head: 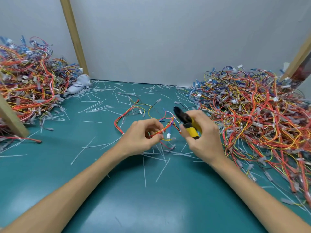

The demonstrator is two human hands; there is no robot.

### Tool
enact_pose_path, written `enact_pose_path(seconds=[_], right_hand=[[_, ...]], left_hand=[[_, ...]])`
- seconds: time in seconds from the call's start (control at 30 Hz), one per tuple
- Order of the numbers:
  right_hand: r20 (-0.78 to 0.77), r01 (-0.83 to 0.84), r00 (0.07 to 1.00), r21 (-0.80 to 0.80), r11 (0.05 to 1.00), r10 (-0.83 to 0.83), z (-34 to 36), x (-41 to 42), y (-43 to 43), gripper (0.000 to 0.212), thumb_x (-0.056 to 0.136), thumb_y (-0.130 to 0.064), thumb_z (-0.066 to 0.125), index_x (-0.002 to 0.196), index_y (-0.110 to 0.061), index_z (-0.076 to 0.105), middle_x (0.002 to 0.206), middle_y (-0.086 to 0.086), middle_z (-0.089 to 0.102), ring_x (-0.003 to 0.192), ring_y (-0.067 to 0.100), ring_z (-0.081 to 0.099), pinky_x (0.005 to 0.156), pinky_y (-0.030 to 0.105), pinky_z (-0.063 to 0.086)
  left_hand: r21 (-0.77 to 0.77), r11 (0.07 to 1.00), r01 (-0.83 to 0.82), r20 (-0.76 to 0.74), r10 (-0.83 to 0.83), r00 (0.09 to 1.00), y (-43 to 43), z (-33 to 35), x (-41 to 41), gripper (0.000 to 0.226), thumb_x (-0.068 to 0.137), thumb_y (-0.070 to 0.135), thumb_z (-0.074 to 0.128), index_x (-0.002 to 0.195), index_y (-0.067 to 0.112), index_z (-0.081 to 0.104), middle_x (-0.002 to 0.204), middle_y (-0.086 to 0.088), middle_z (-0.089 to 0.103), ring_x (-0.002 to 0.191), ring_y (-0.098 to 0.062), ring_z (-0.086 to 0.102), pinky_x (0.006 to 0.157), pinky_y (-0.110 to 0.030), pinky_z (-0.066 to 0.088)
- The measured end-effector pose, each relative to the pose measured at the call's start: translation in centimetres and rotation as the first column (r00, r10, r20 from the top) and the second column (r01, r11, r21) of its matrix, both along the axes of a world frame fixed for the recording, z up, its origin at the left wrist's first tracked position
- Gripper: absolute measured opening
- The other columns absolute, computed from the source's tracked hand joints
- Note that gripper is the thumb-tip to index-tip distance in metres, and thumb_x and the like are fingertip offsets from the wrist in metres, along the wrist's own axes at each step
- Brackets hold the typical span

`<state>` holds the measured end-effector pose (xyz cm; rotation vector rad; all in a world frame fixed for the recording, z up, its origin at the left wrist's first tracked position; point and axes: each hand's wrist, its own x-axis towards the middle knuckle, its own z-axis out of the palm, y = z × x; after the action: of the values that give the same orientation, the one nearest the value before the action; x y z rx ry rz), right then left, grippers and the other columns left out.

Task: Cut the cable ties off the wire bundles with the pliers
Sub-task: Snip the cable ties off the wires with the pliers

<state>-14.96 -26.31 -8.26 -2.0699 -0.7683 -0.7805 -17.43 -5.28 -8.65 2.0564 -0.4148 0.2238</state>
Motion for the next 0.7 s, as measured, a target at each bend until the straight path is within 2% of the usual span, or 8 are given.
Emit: enact_pose_path(seconds=[0.07,0.17,0.23,0.33,0.43,0.57,0.63,0.7], right_hand=[[-0.105,-0.108,0.989,-0.032,0.994,0.105,-0.2,-0.5,0.7,0.031,0.080,-0.018,0.071,0.110,-0.022,0.064,0.112,-0.016,0.063,0.093,0.014,0.063,0.078,0.033,0.051],[-0.205,-0.101,0.976,-0.137,0.985,0.071,-0.7,-0.7,1.0,0.038,0.075,-0.022,0.072,0.110,-0.032,0.062,0.107,-0.017,0.066,0.090,0.016,0.064,0.077,0.040,0.052],[-0.208,-0.035,0.978,-0.175,0.984,-0.002,-0.7,-0.7,0.8,0.037,0.071,-0.025,0.068,0.106,-0.036,0.060,0.093,-0.012,0.068,0.078,0.019,0.062,0.072,0.040,0.052],[-0.198,0.034,0.978,-0.138,0.990,-0.062,-0.2,-0.5,0.7,0.034,0.069,-0.021,0.064,0.102,-0.032,0.062,0.073,-0.004,0.063,0.063,0.022,0.054,0.062,0.038,0.049],[-0.212,-0.005,0.977,-0.040,0.999,-0.004,0.6,-0.4,0.4,0.027,0.073,-0.016,0.068,0.097,-0.027,0.062,0.066,-0.006,0.058,0.059,0.015,0.050,0.057,0.026,0.044],[-0.228,-0.046,0.973,-0.006,0.999,0.044,1.3,-0.2,0.0,0.028,0.078,-0.013,0.078,0.093,-0.026,0.060,0.065,-0.010,0.057,0.058,0.007,0.048,0.057,0.012,0.035],[-0.216,-0.034,0.976,-0.009,0.999,0.031,1.3,-0.2,0.0,0.028,0.077,-0.012,0.080,0.093,-0.025,0.060,0.064,-0.012,0.058,0.057,0.005,0.050,0.057,0.010,0.036],[-0.200,-0.014,0.980,-0.050,0.999,0.004,1.0,-0.2,0.0,0.029,0.074,-0.013,0.080,0.094,-0.024,0.061,0.064,-0.009,0.060,0.058,0.007,0.053,0.060,0.018,0.043]], left_hand=[[0.092,0.996,-0.004,0.136,-0.009,0.991,-0.4,0.0,-0.3,0.015,0.081,0.003,0.066,0.088,0.016,0.065,0.067,0.017,0.064,0.056,-0.002,0.051,0.057,-0.012,0.038],[0.158,0.987,-0.037,0.259,-0.005,0.966,-0.8,0.2,-0.8,0.023,0.077,0.001,0.065,0.089,0.020,0.068,0.063,0.022,0.058,0.056,0.000,0.049,0.056,-0.009,0.034],[0.207,0.976,-0.065,0.285,0.004,0.959,-0.8,0.4,-0.9,0.024,0.076,0.003,0.065,0.094,0.018,0.070,0.069,0.021,0.062,0.061,-0.002,0.053,0.061,-0.016,0.042],[0.338,0.919,-0.205,0.381,0.066,0.922,-0.8,0.8,-0.7,0.030,0.077,0.006,0.062,0.104,0.016,0.066,0.096,0.006,0.066,0.084,-0.017,0.061,0.074,-0.037,0.051],[0.411,0.847,-0.336,0.502,0.097,0.859,-1.0,1.1,-0.3,0.038,0.074,-0.008,0.059,0.108,0.010,0.064,0.109,-0.005,0.061,0.094,-0.028,0.059,0.076,-0.040,0.050],[0.509,0.693,-0.510,0.629,0.104,0.770,-0.7,1.1,0.1,0.045,0.065,-0.018,0.062,0.101,0.008,0.064,0.114,-0.012,0.060,0.085,-0.031,0.057,0.056,-0.038,0.049],[0.549,0.629,-0.550,0.621,0.132,0.772,-0.4,1.1,0.1,0.053,0.060,-0.018,0.064,0.102,0.015,0.057,0.115,-0.010,0.056,0.081,-0.028,0.056,0.038,-0.029,0.032],[0.591,0.616,-0.521,0.577,0.129,0.807,-0.1,0.8,0.0,0.053,0.063,-0.013,0.064,0.103,0.020,0.051,0.111,-0.006,0.053,0.075,-0.026,0.054,0.036,-0.024,0.022]])
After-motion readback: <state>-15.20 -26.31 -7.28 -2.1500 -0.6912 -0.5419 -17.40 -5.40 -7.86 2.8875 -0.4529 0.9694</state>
